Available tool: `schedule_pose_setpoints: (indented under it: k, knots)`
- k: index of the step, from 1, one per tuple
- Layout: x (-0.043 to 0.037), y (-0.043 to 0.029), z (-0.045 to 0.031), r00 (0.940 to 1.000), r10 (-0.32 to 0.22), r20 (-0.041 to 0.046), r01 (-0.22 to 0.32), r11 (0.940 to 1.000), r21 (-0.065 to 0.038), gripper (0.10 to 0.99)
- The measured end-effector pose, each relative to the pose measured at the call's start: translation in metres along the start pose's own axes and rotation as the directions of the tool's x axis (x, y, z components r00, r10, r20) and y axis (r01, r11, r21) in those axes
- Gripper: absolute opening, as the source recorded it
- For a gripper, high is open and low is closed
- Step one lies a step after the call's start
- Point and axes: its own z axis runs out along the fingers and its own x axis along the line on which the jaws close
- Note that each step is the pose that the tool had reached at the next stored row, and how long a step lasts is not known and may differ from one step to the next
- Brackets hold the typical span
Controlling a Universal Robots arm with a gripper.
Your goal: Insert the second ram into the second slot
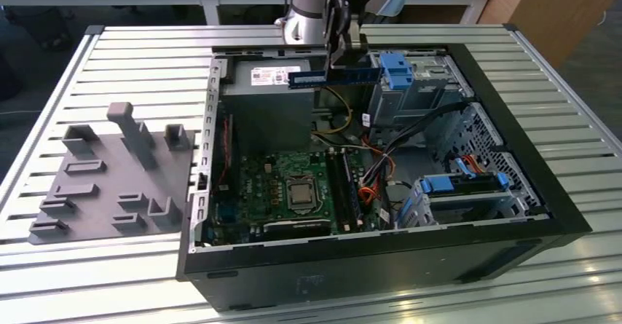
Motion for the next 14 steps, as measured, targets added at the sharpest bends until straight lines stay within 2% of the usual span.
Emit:
schedule_pose_setpoints:
  k: [6, 8, 14]
  knots:
    - [0.0014, 0.0001, 0.0000, 1.0000, 0.000, -0.0002, 0.000, 1.0000, 0.000, 0.137]
    - [0.0096, 0.0003, -0.0001, 0.9999, 0.000, -0.0105, 0.000, 1.0000, 0.000, 0.137]
    - [0.0111, 0.0003, -0.0001, 0.9999, 0.000, -0.0112, 0.000, 1.0000, 0.000, 0.137]
